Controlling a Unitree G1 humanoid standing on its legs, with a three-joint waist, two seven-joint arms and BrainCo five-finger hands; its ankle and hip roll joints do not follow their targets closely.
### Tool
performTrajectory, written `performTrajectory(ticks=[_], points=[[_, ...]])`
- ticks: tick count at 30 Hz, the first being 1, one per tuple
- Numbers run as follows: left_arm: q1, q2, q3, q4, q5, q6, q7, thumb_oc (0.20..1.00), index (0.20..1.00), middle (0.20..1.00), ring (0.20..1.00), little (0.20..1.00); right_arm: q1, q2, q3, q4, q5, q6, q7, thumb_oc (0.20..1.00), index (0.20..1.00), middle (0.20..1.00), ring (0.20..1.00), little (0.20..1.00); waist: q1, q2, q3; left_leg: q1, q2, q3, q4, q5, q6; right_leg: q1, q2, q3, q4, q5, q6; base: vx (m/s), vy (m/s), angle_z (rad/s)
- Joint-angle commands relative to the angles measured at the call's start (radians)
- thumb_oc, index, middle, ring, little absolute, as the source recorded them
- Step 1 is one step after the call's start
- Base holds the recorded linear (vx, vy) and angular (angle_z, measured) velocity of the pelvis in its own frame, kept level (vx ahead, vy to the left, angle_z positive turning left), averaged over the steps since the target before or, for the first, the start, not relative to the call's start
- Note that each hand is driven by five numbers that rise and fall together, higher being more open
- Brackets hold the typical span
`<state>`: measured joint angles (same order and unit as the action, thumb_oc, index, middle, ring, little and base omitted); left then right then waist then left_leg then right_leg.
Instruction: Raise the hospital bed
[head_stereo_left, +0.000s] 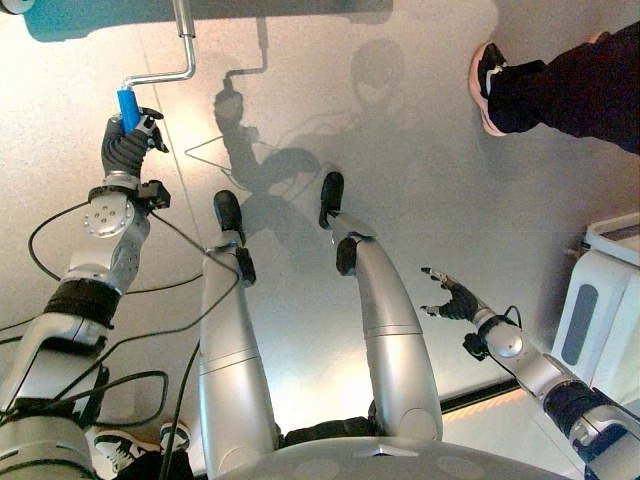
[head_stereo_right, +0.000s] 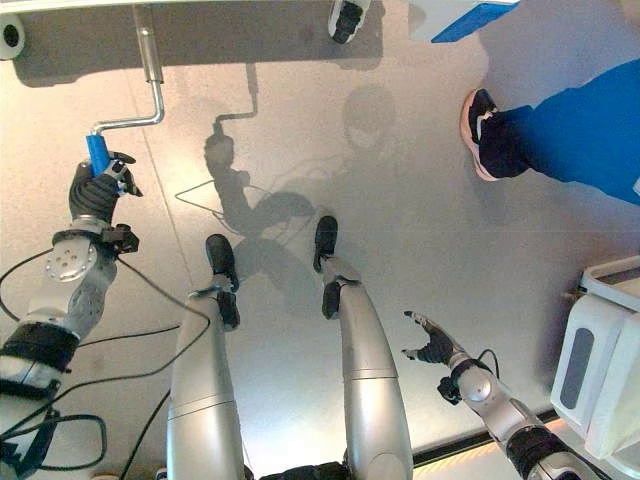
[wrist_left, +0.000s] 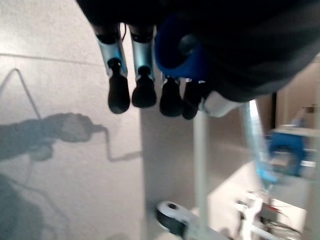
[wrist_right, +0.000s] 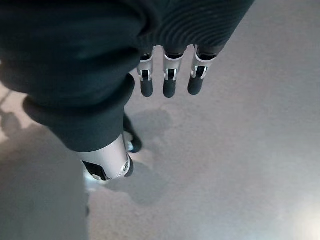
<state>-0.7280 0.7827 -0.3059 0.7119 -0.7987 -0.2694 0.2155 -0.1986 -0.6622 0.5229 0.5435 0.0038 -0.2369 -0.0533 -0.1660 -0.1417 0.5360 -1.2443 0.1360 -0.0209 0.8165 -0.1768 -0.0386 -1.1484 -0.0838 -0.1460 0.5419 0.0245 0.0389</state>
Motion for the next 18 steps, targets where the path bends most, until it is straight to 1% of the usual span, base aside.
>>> performTrajectory(ticks=[1, 2, 4, 7, 8, 9, 11, 12, 13, 14, 18], points=[[-0.051, 0.06, 0.01, 0.07, 0.025, -0.003, 0.057, 0.2, 0.2, 0.2, 0.2, 0.2, 0.046, -0.009, 0.07, -0.028, 0.042, -0.006, -0.017, 1.0, 1.0, 1.0, 1.0, 1.0, -0.024, -0.104, -0.016, 0.051, -0.045, 0.055, 0.098, -0.025, -0.019, -0.005, -0.047, 0.148, -0.114, 0.129, 0.152, 0.05, 0.018, -0.1], [-0.073, 0.042, 0.016, 0.118, 0.011, 0.004, 0.061, 0.2, 0.2, 0.2, 0.2, 0.2, 0.041, -0.005, 0.08, -0.037, 0.048, -0.005, -0.014, 1.0, 1.0, 1.0, 1.0, 1.0, -0.029, -0.108, -0.016, 0.049, -0.044, 0.056, 0.106, -0.031, -0.019, -0.012, -0.045, 0.153, -0.11, 0.131, 0.154, 0.05, 0.013, -0.1], [-0.128, 0.026, -0.017, 0.172, 0.052, 0.021, 0.064, 0.2, 0.2, 0.2, 0.2, 0.2, 0.031, -0.001, 0.094, -0.038, 0.057, -0.007, -0.015, 1.0, 1.0, 1.0, 1.0, 1.0, -0.038, -0.115, -0.016, 0.036, -0.045, 0.064, 0.125, -0.034, -0.019, -0.027, -0.041, 0.163, -0.101, 0.135, 0.155, 0.04, 0.006, -0.1], [-0.151, 0.015, -0.025, 0.195, 0.051, 0.024, 0.065, 0.2, 0.2, 0.2, 0.2, 0.2, 0.027, -0.002, 0.101, -0.048, 0.06, -0.007, -0.012, 1.0, 1.0, 1.0, 1.0, 1.0, -0.042, -0.117, -0.016, 0.034, -0.045, 0.066, 0.132, -0.038, -0.018, -0.034, -0.04, 0.167, -0.095, 0.136, 0.156, 0.03, 0.002, -0.14], [-0.195, -0.004, -0.072, 0.238, 0.114, 0.044, 0.057, 0.2, 0.2, 0.2, 0.2, 0.2, 0.019, -0.012, 0.127, -0.072, 0.066, -0.007, -0.006, 1.0, 1.0, 1.0, 1.0, 1.0, -0.053, -0.121, -0.016, 0.02, -0.046, 0.077, 0.154, -0.039, -0.019, -0.062, -0.032, 0.18, -0.073, 0.14, 0.154, 0.05, -0.013, -0.07], [-0.213, -0.018, -0.087, 0.246, 0.121, 0.046, 0.059, 0.2, 0.2, 0.2, 0.2, 0.2, 0.016, -0.016, 0.135, -0.076, 0.067, -0.007, -0.005, 1.0, 1.0, 1.0, 1.0, 1.0, -0.057, -0.124, -0.016, 0.013, -0.046, 0.081, 0.164, -0.038, -0.02, -0.073, -0.028, 0.184, -0.064, 0.14, 0.153, 0.05, -0.013, -0.08], [-0.227, -0.029, -0.104, 0.246, 0.135, 0.048, 0.056, 0.2, 0.2, 0.2, 0.2, 0.2, 0.013, -0.018, 0.141, -0.08, 0.068, -0.006, -0.003, 1.0, 1.0, 1.0, 1.0, 1.0, -0.059, -0.125, -0.016, 0.007, -0.046, 0.084, 0.169, -0.037, -0.021, -0.081, -0.026, 0.186, -0.058, 0.139, 0.152, 0.02, -0.026, -0.1], [-0.248, -0.051, -0.132, 0.243, 0.162, 0.047, 0.058, 0.2, 0.2, 0.2, 0.2, 0.2, 0.01, -0.024, 0.151, -0.09, 0.068, -0.008, -0.001, 1.0, 1.0, 1.0, 1.0, 1.0, -0.066, -0.13, -0.016, 0.0, -0.04, 0.09, 0.176, -0.035, -0.02, -0.096, -0.021, 0.193, -0.04, 0.136, 0.15, 0.02, -0.037, -0.08], [-0.249, -0.052, -0.132, 0.243, 0.162, 0.048, 0.059, 0.2, 0.2, 0.2, 0.2, 0.2, 0.01, -0.024, 0.15, -0.09, 0.068, -0.008, -0.001, 1.0, 1.0, 1.0, 1.0, 1.0, -0.065, -0.13, -0.016, -0.001, -0.04, 0.091, 0.177, -0.036, -0.02, -0.097, -0.02, 0.194, -0.039, 0.136, 0.15, 0.01, -0.071, -0.04], [-0.272, -0.083, -0.165, 0.242, 0.181, 0.051, 0.052, 0.2, 0.2, 0.2, 0.2, 0.2, 0.004, -0.032, 0.164, -0.098, 0.064, -0.005, 0.004, 1.0, 1.0, 1.0, 1.0, 1.0, -0.072, -0.137, -0.016, -0.007, -0.036, 0.095, 0.188, -0.033, -0.018, -0.111, -0.014, 0.195, -0.02, 0.135, 0.148, 0.01, -0.059, -0.04], [-0.291, -0.15, -0.228, 0.183, 0.196, 0.036, 0.041, 0.2, 0.2, 0.2, 0.2, 0.2, -0.01, -0.036, 0.187, -0.092, 0.056, -0.002, 0.003, 1.0, 1.0, 1.0, 1.0, 1.0, -0.087, -0.142, -0.016, -0.005, -0.026, 0.101, 0.188, -0.027, -0.018, -0.126, -0.001, 0.2, 0.006, 0.13, 0.143, 0.0, -0.059, -0.07]])
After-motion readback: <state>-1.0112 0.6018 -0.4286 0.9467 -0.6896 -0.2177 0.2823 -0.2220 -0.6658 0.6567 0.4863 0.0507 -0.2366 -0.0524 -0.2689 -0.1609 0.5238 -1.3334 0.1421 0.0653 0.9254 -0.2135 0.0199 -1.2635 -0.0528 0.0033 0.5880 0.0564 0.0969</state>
